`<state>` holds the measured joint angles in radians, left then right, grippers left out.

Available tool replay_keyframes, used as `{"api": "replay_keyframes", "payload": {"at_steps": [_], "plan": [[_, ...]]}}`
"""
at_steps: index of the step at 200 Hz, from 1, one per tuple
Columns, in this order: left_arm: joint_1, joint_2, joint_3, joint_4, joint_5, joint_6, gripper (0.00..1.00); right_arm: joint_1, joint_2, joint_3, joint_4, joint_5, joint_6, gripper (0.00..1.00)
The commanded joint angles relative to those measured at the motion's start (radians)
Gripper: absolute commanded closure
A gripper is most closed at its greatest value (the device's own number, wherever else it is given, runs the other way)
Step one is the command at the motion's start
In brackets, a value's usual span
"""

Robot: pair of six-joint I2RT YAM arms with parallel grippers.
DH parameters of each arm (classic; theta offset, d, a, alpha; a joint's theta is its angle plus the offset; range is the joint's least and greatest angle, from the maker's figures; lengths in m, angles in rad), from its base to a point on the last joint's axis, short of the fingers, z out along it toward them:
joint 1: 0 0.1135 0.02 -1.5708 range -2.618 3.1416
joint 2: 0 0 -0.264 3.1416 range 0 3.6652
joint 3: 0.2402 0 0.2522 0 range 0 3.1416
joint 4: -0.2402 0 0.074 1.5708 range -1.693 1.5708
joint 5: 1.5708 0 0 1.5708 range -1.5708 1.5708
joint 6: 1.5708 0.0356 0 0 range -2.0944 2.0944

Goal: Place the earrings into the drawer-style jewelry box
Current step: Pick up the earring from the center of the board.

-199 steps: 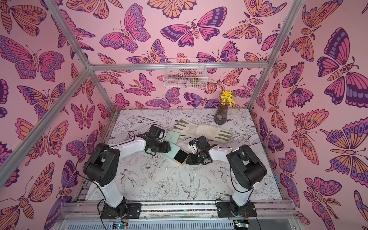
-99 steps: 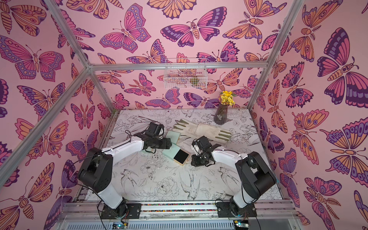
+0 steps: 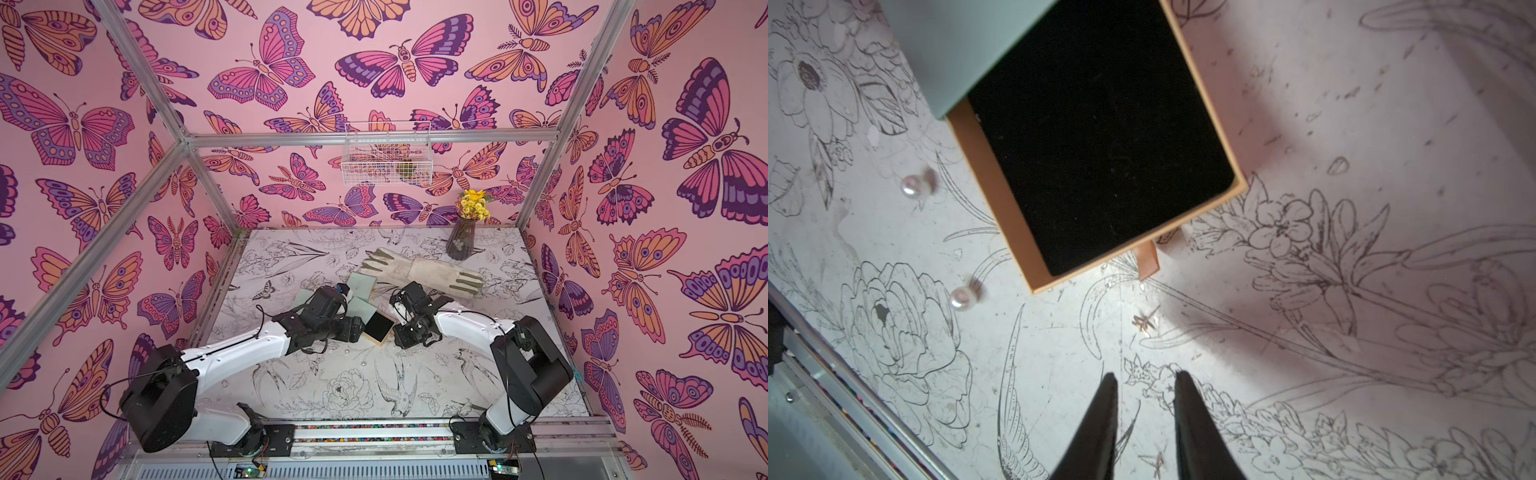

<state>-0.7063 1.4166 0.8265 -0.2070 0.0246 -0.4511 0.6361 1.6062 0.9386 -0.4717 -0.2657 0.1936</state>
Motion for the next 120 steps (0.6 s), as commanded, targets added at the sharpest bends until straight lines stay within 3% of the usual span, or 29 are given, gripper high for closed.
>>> {"api": "replay_keyframes", "payload": {"at_steps": [1, 120], "plan": [[0.001, 0.003, 0.000, 0.041, -0.026, -0.008, 0.22, 0.010, 0.034, 0.039, -0.038, -0.001, -0.039, 0.73], [0.002, 0.015, -0.003, 0.041, -0.038, -0.006, 0.22, 0.034, 0.135, 0.103, -0.062, -0.001, -0.092, 0.74]]}}
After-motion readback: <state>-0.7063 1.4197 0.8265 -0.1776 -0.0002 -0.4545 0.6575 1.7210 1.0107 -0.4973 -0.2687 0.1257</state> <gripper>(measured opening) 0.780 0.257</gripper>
